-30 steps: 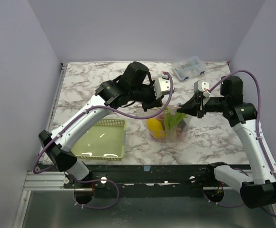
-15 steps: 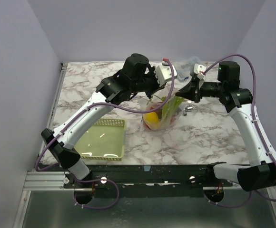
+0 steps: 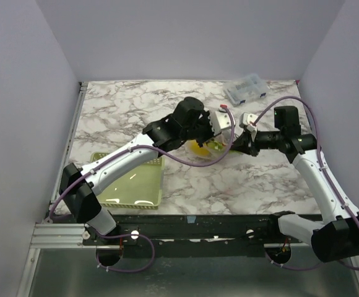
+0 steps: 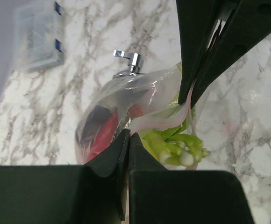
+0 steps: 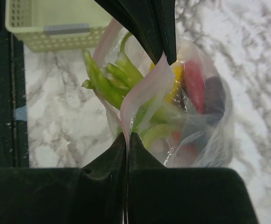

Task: Open the zip-top bag and remove the fake food
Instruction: Open the zipper of the food storage bag at the center of the board.

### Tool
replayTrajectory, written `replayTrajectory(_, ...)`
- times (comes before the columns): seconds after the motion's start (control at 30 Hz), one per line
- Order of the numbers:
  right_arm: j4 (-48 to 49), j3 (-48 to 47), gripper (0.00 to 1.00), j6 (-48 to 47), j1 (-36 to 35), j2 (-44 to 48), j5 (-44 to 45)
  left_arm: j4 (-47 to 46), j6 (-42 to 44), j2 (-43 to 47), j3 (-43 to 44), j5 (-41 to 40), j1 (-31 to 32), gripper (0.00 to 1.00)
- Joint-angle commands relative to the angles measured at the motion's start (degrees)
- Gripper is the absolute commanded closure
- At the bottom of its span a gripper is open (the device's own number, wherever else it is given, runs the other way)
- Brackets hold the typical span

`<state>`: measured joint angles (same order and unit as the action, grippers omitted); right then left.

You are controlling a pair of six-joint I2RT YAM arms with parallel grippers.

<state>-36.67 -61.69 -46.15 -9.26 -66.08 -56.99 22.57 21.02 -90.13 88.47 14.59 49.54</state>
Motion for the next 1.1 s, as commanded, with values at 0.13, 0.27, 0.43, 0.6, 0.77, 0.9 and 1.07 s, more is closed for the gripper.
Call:
replayTrajectory(0.13, -22.03, 3.08, 0.50, -9.12, 0.28, 6.25, -5.35, -9.79, -6.46, 7.75, -12.86, 4.13, 3.09, 1.00)
replayTrajectory(0.27, -27.48, 1.23, 0.20, -9.22, 0.26, 6.93, -9.06, -10.47, -9.58, 10.31, -16.03, 4.35, 3.37, 1.00)
replayTrajectory(0.43, -26.42, -3.42, 0.17, -3.21, 0.24, 5.34, -11.70, -10.45, -12.41, 11.74, -17.06, 5.32, 3.37, 1.00)
replayTrajectory(0.6, -14.44, -7.09, 0.18, 14.17, 0.11, 3.78, -9.20, -9.82, -14.65, 11.40, -16.40, 6.34, 3.63, 1.00)
replayTrajectory(0.77, -10.54, -10.97, 0.19, 21.25, -2.99, 0.97, -3.11, -10.21, -16.58, 11.45, -16.75, 6.11, 3.72, 1.00)
replayTrajectory(0.9, -9.77, -12.00, 0.20, 22.06, -8.56, -0.93, 4.84, -10.42, -18.04, 11.21, -16.77, 5.68, 3.72, 1.00)
replayTrajectory(1.07, -10.75, -13.02, 0.20, 18.94, -9.76, -2.53, 7.62, -9.31, -19.48, 10.79, -15.89, 5.14, 3.72, 1.00)
